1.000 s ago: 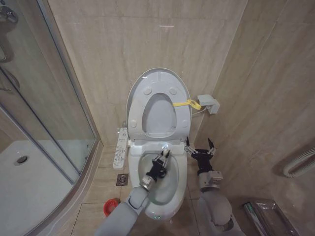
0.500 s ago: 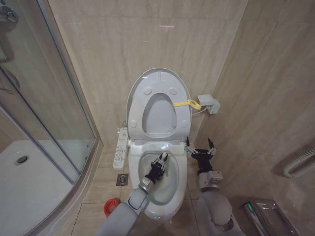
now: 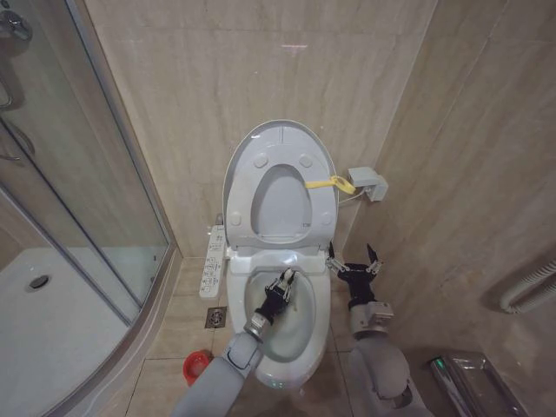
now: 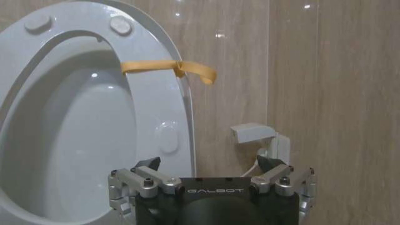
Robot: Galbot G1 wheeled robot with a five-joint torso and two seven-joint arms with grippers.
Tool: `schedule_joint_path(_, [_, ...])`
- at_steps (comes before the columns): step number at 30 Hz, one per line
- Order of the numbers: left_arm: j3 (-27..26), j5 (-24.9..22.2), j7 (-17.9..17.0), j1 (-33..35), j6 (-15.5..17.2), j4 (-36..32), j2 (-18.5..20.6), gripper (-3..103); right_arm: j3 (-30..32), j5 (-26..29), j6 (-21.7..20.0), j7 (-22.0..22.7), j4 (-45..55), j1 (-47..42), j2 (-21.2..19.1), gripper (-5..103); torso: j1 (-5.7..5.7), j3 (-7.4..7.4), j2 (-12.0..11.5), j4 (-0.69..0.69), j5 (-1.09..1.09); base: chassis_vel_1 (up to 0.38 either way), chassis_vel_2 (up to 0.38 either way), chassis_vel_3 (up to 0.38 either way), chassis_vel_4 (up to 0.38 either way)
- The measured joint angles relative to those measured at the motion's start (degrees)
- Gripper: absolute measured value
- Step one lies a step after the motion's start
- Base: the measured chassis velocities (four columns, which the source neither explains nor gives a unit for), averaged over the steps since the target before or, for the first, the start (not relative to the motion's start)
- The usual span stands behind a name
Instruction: Open the toilet lid, clean the toilet bowl with a toilet brush, close the toilet lid, and flush.
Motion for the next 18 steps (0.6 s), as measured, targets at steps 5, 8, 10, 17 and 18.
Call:
schedule_joint_path(5, [1.94, -1.59, 0.16, 0.55, 0.63, -3.35, 0.07, 19, 0.0, 0.0, 0.0, 0.0, 0.0, 0.0, 0.0, 100, 0.0, 0.0, 0.0, -0.01, 0.0, 0.0, 0.0, 0.0, 0.0])
schedule_joint_path(8, [2.12, -1.28, 1.06, 0.67, -0.02, -0.19, -0.29, 19, 0.0, 0.0, 0.0, 0.0, 0.0, 0.0, 0.0, 100, 0.0, 0.0, 0.0, 0.02, 0.0, 0.0, 0.0, 0.0, 0.0])
schedule_joint_path(10, [2.0, -1.23, 1.33, 0.65, -0.39, 1.02, -0.25, 19, 0.0, 0.0, 0.0, 0.0, 0.0, 0.0, 0.0, 100, -0.01, -0.01, 0.0, 0.02, 0.0, 0.0, 0.0, 0.0, 0.0])
schedule_joint_path(17, [2.28, -2.54, 1.3, 0.94, 0.43, -1.94, 0.06, 19, 0.0, 0.0, 0.0, 0.0, 0.0, 0.0, 0.0, 100, 0.0, 0.0, 0.0, 0.01, 0.01, 0.0, 0.0, 0.0, 0.0])
schedule_joint_path(18, [2.68, -2.66, 1.29, 0.96, 0.64, -2.4, -0.14, 19, 0.0, 0.0, 0.0, 0.0, 0.0, 0.0, 0.0, 100, 0.0, 0.0, 0.0, 0.0, 0.0, 0.0, 0.0, 0.0, 0.0])
